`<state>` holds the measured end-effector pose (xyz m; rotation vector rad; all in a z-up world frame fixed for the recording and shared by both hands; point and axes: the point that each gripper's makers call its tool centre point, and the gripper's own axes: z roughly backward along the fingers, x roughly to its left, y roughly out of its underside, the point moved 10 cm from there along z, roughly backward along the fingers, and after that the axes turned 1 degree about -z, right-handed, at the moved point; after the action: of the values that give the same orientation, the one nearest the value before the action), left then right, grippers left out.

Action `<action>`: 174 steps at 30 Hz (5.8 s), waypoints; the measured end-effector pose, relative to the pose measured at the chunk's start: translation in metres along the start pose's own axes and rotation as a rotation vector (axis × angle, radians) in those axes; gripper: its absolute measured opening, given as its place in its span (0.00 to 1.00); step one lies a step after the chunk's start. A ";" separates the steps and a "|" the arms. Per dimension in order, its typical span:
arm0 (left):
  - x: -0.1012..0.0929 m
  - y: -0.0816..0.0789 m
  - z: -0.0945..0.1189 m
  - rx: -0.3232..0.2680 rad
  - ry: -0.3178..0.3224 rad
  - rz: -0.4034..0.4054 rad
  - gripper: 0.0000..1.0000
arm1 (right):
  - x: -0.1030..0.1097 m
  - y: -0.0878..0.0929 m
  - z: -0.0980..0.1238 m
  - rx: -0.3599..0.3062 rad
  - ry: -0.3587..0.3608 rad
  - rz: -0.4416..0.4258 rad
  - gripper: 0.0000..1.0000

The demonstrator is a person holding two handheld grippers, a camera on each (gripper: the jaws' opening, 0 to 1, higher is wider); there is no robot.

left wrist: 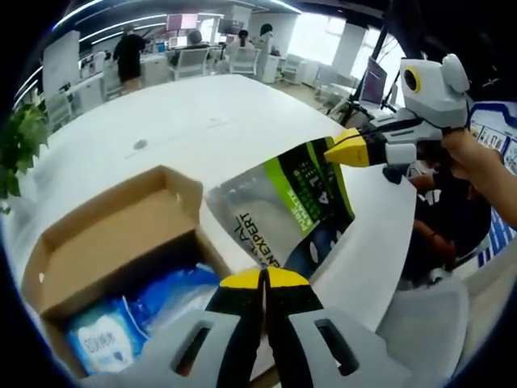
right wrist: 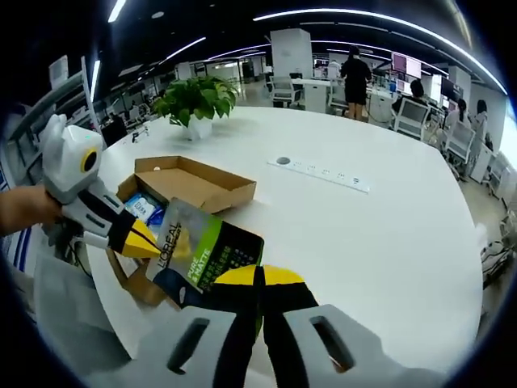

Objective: Operate the shoe box by opening the lid, removing the specified soft item, and placing it in the target area until the item is outside and the box remains undamaged.

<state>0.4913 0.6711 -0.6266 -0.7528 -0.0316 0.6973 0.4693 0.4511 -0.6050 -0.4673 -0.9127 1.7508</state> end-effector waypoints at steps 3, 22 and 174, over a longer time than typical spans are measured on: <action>0.001 -0.002 -0.007 0.016 0.000 -0.001 0.00 | -0.004 0.004 -0.004 0.013 0.005 -0.009 0.00; 0.000 -0.017 -0.046 0.132 0.000 -0.125 0.00 | -0.035 0.022 -0.033 0.069 0.029 -0.064 0.00; 0.120 0.091 0.135 -0.001 -0.235 0.066 0.53 | 0.139 -0.023 -0.074 0.045 -0.335 0.086 0.29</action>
<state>0.4969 0.8728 -0.6105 -0.6721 -0.2221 0.8465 0.4836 0.6088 -0.6183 -0.1868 -1.0972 1.9601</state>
